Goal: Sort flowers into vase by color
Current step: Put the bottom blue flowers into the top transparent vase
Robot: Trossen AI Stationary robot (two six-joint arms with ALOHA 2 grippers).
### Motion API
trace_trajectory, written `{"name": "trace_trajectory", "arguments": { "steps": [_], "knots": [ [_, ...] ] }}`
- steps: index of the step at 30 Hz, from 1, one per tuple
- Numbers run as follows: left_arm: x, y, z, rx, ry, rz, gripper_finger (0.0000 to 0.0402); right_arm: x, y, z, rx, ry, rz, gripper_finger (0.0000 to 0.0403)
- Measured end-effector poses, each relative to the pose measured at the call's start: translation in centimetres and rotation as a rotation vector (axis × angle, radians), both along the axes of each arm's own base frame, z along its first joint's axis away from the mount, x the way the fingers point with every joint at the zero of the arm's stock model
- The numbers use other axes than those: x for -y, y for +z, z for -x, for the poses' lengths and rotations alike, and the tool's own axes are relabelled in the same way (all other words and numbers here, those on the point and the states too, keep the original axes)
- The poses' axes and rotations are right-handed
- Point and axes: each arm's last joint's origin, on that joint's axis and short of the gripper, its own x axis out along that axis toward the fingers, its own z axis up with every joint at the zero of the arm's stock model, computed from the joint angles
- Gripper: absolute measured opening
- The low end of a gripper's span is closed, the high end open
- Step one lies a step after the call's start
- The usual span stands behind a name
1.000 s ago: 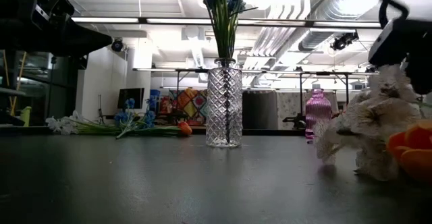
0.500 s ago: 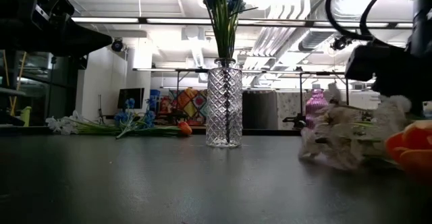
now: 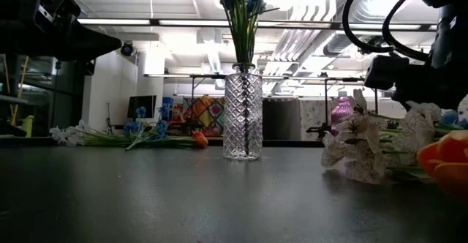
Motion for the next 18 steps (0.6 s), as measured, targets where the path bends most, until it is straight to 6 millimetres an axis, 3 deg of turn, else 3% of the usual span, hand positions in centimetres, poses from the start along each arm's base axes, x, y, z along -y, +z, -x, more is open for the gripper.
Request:
{"name": "trace_trajectory", "arguments": {
  "steps": [4,9,18],
  "knots": [
    [0.0,0.0,0.0,0.0,0.0,0.0,0.0001,0.0,0.0,0.0,-0.008,0.011,-0.009,0.0156],
    [0.0,0.0,0.0,0.0,0.0,0.0,0.0001,0.0,0.6,0.2,0.036,0.062,0.03,0.0026],
    [0.0,0.0,0.0,0.0,0.0,0.0,0.0001,1.5,7.0,1.5,0.026,0.18,0.244,0.0005]
  ]
}}
